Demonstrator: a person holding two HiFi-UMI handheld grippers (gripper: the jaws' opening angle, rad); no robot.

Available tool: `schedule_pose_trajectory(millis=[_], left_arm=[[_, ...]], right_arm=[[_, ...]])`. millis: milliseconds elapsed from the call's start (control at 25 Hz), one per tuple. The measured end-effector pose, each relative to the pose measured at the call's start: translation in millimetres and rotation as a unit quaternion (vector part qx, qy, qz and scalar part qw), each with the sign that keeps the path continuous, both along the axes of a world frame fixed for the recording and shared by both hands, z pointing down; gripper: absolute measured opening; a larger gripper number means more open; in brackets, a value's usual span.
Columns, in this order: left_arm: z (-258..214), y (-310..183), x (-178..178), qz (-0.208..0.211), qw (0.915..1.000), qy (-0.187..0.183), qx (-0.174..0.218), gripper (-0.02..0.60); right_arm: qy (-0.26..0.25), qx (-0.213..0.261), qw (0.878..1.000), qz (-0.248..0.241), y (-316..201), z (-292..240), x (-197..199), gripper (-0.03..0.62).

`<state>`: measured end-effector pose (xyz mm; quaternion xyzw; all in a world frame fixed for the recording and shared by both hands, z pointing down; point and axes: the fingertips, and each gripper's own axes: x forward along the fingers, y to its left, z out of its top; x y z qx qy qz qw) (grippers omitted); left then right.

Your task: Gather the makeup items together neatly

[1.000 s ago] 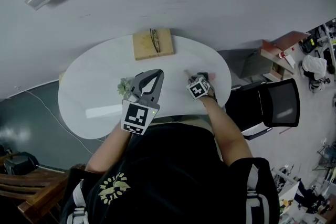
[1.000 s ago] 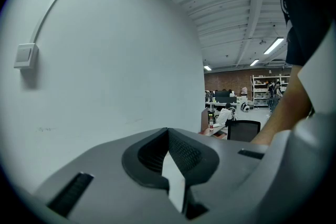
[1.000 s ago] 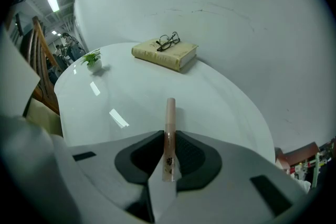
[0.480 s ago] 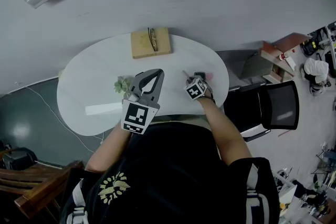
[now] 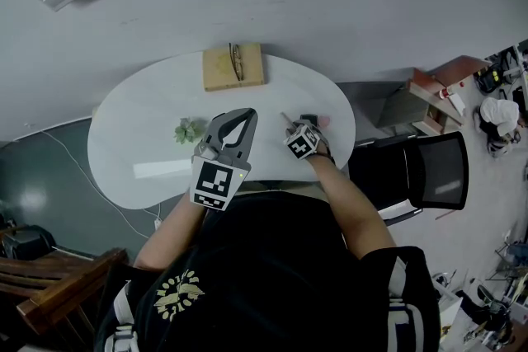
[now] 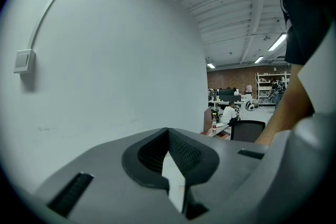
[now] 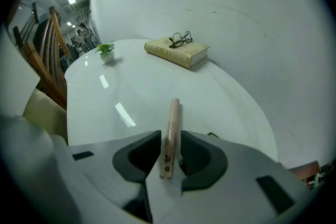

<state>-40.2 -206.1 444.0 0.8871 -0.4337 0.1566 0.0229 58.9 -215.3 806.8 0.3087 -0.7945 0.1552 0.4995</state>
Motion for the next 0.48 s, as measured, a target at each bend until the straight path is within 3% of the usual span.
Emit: schedule_pose_trajectory(millis=[200, 480], left_arm=[[-3, 0, 9, -0.006, 1.0000, 0.000, 0.004, 0.012], [-6, 3, 20, -0.018, 0.9998, 0.001, 0.007, 0.012]], right_arm=[[0.012, 0.007, 1.000, -0.015, 2, 5, 6, 0.121], [-0.012, 0.003, 1.000, -0.029, 3, -11, 5, 0.121]])
